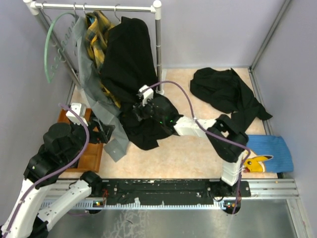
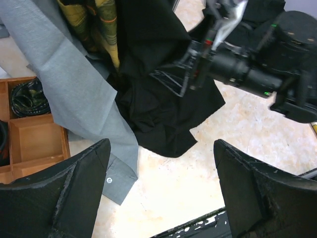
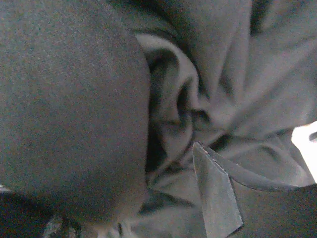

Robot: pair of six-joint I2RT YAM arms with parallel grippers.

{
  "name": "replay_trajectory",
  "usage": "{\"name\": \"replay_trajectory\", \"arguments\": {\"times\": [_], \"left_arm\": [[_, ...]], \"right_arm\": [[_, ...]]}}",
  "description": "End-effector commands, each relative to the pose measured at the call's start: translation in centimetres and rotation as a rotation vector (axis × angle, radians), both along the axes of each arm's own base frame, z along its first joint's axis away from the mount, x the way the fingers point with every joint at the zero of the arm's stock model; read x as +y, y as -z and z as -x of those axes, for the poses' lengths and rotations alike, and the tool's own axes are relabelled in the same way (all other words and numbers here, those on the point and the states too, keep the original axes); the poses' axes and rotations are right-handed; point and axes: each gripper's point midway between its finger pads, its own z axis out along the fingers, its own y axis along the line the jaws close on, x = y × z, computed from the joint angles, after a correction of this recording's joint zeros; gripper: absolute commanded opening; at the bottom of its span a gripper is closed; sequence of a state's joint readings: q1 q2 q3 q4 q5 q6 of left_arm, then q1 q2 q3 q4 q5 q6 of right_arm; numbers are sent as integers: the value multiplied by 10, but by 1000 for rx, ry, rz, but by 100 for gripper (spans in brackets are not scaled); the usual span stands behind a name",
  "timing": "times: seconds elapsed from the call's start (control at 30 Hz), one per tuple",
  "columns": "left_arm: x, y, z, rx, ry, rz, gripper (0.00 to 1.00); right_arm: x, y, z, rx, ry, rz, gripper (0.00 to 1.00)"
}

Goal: Place the shirt on the hanger

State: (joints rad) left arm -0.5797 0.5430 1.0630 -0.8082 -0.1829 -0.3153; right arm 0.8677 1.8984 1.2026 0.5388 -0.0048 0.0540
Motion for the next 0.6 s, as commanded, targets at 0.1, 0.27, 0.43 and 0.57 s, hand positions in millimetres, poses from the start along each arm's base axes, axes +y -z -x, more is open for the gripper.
{"name": "replay_trajectory", "arguments": {"times": [0.1, 0.27, 0.43, 0.57], "left_arm": [[-3, 5, -1, 8, 5, 12, 90], [-3, 7, 0, 13, 9, 11, 90], [-5, 10, -1, 22, 12, 13, 90], [-7, 16, -2, 34, 15, 17, 90]], "right_arm": [[-80, -47, 9, -192, 110, 98, 73], [-120, -4, 12, -61, 82, 263, 82], [-162, 16, 7, 52, 193, 315, 82], [-172, 32, 14, 159, 182, 271, 83]]}}
